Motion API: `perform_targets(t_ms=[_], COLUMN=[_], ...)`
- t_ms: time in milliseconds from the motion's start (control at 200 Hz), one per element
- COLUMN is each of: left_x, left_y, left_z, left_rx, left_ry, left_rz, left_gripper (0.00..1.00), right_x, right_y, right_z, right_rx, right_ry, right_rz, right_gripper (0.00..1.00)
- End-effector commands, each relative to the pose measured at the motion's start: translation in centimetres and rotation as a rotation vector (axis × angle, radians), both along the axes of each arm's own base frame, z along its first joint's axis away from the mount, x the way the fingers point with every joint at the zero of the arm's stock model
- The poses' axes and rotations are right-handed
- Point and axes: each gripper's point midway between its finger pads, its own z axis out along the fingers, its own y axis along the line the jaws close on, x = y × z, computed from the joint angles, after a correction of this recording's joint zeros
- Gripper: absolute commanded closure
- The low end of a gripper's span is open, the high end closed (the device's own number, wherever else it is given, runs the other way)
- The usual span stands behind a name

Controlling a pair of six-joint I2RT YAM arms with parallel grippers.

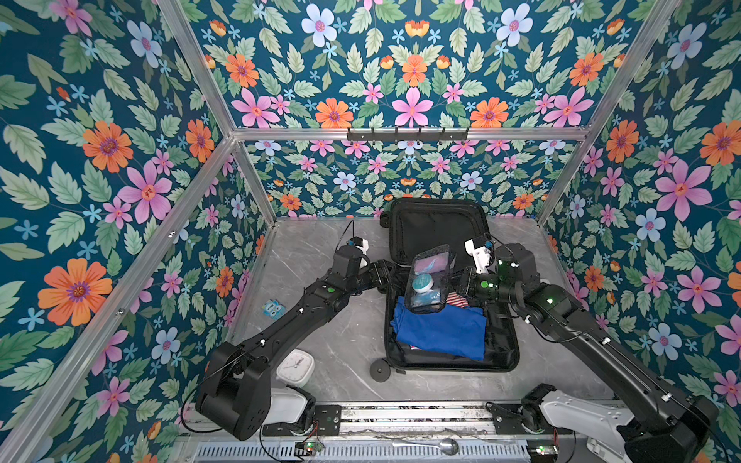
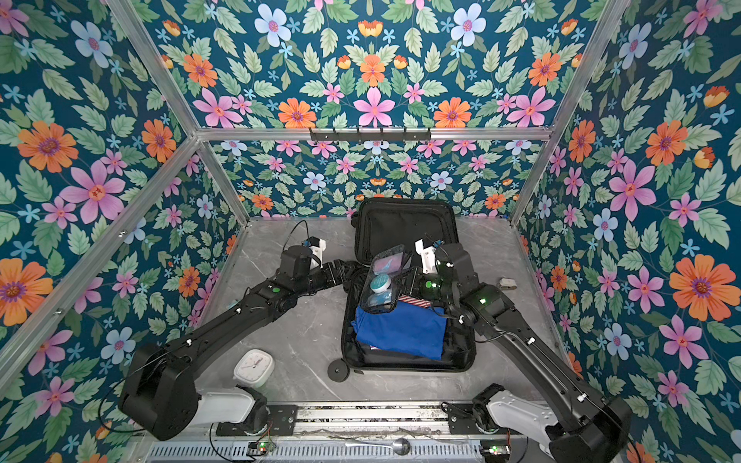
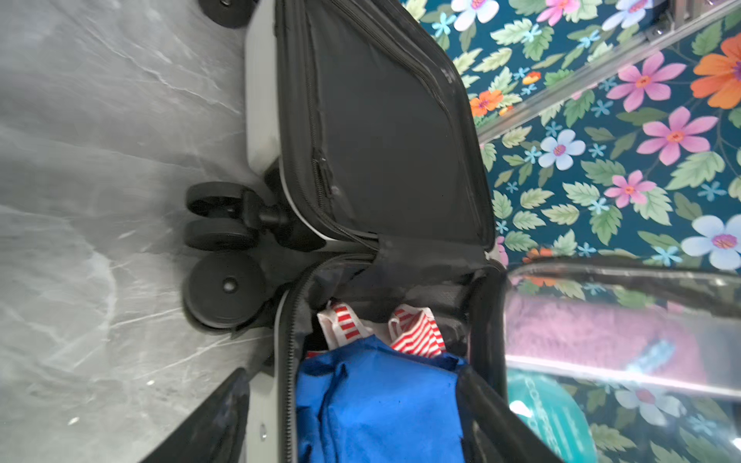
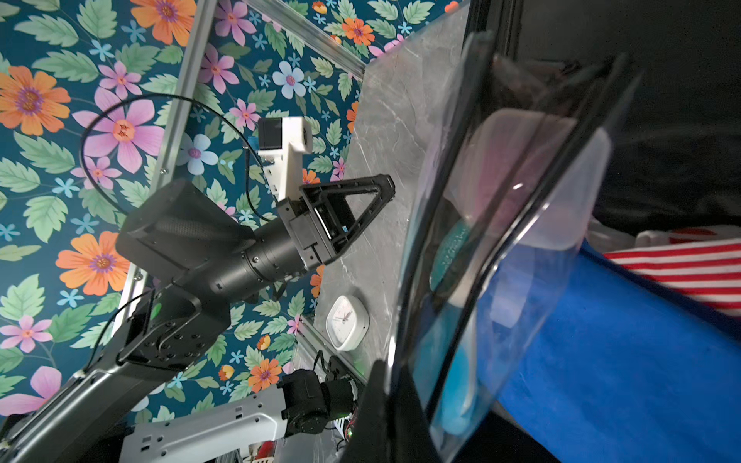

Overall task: Pack the luggage
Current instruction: 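Carry the clear pouch with the right gripper over the suitcase and lower it, then grasp the pouch's nearer edge with the left gripper while right holds it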

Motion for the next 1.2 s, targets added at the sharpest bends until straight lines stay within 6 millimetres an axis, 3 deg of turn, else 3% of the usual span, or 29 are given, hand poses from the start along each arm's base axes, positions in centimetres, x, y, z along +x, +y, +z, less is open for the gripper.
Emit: perform_targets(t_ms=[0, 205, 525, 895, 1070, 1195], left_x=[0.1, -0.1, 0.0, 0.2, 0.2, -0.3], left_y=[0.7, 1.1, 0.9, 0.2, -0.1, -1.4], left_z=[-0.3, -1.0, -1.4, -2.7, -2.7, -2.3], left_rx=[0.016, 0.027, 0.029, 0.018, 0.016, 0.031], left_ry=[0.005, 0.013, 0.019, 0.052, 0.058, 0.054], left_rz=[0.028, 0.041, 0.03, 0.01, 0.003, -0.03], left_gripper=[0.19, 0.19, 0.2, 0.21, 0.21, 0.2], right_x=[0.7, 0.3, -2.5, -3.0, -3.1, -3.5], right_y=[-0.3, -0.2, 3.2, 1.2, -0.7, -2.1], right_z=[0.4, -1.7, -1.5, -12.6, -14.1, -15.2], right_rx=[0.022, 0.03, 0.001, -0.101, -0.084, -0.139], right_ry=[-0.04, 0.022, -0.02, 0.193, 0.237, 0.272], right_rz=[-0.052, -0.057, -0.009, -0.078, -0.122, -0.148], right_gripper=[1.0, 1.0, 1.0, 1.0, 1.0, 1.0])
